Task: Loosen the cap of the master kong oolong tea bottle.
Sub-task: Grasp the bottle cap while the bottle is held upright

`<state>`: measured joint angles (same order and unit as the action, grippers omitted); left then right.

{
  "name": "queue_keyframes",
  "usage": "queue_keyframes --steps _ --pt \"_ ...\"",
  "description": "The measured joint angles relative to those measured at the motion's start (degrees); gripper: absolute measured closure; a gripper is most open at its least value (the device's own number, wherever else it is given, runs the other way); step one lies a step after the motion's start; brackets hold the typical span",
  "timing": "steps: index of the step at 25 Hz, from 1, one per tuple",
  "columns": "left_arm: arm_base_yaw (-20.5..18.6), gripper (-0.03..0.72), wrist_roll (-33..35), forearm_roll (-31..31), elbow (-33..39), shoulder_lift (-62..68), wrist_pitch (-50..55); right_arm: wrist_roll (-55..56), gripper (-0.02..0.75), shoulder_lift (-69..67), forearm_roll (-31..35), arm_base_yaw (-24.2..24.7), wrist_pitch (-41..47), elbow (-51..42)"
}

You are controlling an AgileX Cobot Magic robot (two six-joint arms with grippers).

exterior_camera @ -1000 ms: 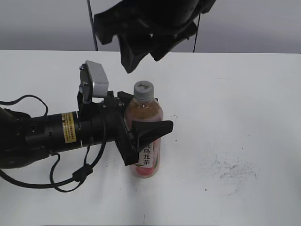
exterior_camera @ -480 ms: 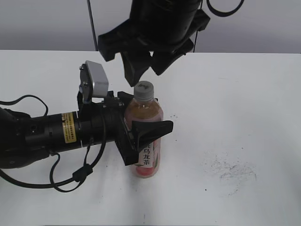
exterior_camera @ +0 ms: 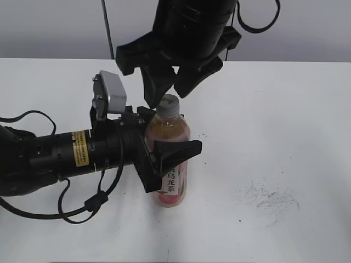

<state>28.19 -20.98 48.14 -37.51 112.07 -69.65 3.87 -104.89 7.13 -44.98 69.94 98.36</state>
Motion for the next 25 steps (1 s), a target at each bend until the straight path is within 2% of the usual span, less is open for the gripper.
queue_keyframes --steps 18,20,23,25 --pt "0.0 0.242 0.0 0.0 0.0 0.0 0.0 -0.1 0.344 -0.2 0.0 -0.2 0.1 -2.2" --pt "0.0 0.242 0.0 0.0 0.0 0.0 0.0 -0.1 0.371 -0.2 0.0 -0.2 0.1 -2.2" --pt "0.0 0.242 0.0 0.0 0.0 0.0 0.0 -0.5 0.462 -0.2 -0.2 -0.2 0.1 -2.2" --pt "0.0 0.242 0.0 0.0 0.0 0.0 0.0 -1.9 0.465 -0.2 -0.3 -0.2 0.1 -2.2"
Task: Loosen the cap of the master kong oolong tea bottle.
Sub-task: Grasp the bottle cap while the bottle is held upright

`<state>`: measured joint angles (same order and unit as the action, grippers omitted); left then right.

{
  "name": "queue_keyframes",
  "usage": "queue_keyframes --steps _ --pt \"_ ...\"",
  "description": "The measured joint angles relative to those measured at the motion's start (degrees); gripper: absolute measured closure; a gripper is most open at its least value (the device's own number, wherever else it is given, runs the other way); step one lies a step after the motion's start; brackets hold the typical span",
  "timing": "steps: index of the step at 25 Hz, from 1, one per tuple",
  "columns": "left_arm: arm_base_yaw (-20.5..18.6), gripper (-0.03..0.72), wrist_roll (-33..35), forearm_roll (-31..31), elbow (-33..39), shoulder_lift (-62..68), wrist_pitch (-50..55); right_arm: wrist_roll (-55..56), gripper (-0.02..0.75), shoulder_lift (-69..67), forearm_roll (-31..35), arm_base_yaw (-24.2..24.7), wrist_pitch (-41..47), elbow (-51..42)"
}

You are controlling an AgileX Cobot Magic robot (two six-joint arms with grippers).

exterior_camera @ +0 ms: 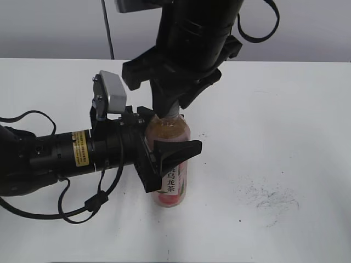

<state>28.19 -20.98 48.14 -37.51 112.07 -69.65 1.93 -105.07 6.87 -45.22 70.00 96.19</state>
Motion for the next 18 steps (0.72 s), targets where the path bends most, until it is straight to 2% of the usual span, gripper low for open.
queue_keyframes --steps 4,18 --pt "0.0 0.242 0.0 0.0 0.0 0.0 0.0 -6.7 0.465 0.0 0.0 0.0 0.0 0.0" --pt "0.0 0.242 0.0 0.8 0.0 0.0 0.0 -49.0 0.468 0.0 -0.2 0.0 -0.6 0.0"
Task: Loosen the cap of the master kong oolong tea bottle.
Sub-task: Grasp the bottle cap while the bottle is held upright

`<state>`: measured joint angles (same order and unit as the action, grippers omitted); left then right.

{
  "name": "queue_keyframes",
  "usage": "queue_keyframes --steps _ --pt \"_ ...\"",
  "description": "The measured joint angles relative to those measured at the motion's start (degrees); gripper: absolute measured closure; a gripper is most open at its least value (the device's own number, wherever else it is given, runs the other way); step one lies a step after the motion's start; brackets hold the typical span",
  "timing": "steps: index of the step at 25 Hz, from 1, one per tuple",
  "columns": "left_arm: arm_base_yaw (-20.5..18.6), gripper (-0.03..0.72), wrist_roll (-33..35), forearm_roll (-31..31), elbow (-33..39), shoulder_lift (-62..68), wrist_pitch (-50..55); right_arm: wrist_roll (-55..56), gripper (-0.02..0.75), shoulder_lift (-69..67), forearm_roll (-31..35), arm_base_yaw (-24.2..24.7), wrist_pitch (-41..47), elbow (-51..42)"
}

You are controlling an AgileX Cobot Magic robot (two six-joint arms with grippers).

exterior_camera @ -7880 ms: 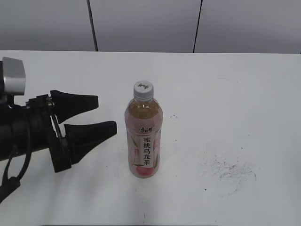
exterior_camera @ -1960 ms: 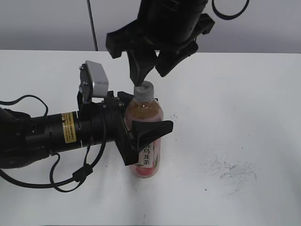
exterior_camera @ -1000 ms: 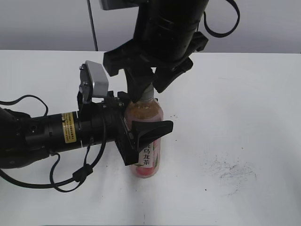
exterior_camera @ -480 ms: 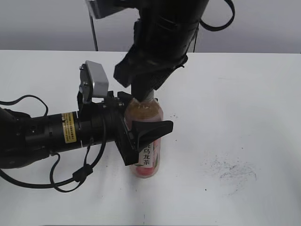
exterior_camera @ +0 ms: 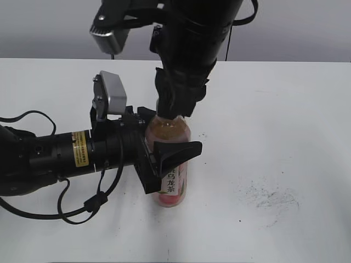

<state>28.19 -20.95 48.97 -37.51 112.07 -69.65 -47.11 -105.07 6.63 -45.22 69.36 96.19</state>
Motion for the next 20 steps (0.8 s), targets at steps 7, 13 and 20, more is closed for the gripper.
queue_keyframes --steps 7,13,20 --pt "0.0 0.242 0.2 0.3 0.0 0.0 -0.1 -19.0 0.468 0.0 0.6 0.0 -0.1 0.0" --pt "-0.1 0.242 0.2 0.8 0.0 0.0 -0.2 -48.8 0.468 0.0 1.2 0.0 -0.1 0.0" --pt "-0.2 0.242 0.2 1.8 -0.1 0.0 -0.2 -63.0 0.468 0.0 2.6 0.0 0.2 0.0"
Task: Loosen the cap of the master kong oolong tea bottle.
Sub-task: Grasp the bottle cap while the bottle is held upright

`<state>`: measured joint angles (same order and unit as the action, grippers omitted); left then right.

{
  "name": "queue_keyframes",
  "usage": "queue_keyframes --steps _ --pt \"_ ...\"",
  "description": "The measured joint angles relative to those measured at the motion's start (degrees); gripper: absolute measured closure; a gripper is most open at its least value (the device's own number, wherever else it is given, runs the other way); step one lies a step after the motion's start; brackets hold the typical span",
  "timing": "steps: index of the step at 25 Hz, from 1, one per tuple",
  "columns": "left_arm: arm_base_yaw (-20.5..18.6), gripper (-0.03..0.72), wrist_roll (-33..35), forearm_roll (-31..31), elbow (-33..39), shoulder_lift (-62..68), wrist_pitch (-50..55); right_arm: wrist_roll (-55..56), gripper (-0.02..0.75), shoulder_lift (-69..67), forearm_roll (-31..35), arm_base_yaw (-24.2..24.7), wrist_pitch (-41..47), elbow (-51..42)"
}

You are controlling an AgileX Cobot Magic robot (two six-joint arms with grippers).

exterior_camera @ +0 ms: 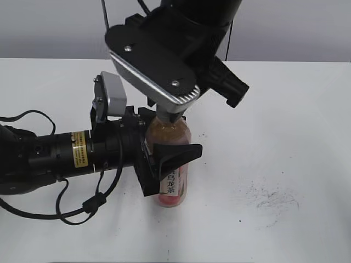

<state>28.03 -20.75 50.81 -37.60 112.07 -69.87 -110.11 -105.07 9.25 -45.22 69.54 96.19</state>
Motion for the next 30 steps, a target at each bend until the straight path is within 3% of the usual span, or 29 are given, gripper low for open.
queue_keyframes --steps 3,9,16,20,27,30 --pt "0.0 0.242 0.1 0.4 0.0 0.0 -0.1 11.5 0.462 0.1 0.1 0.0 0.1 0.0" --pt "0.0 0.242 0.4 1.3 -0.2 0.0 -0.2 50.8 0.279 0.1 1.0 -0.1 0.3 0.0" --pt "0.0 0.242 0.4 1.4 -0.2 0.0 -0.2 92.4 0.247 0.1 -2.5 -0.1 0.3 0.0" --pt "0.0 0.242 0.4 1.5 -0.2 0.0 -0.2 98.7 0.267 0.1 -3.2 -0.1 0.3 0.0" --pt "0.0 0.242 0.2 1.5 -0.3 0.0 -0.2 98.8 0.456 0.0 -3.0 -0.2 0.4 0.0" --pt "0.0 0.242 0.2 1.3 -0.3 0.0 -0.1 94.8 0.465 0.0 -3.0 -0.2 0.4 0.0"
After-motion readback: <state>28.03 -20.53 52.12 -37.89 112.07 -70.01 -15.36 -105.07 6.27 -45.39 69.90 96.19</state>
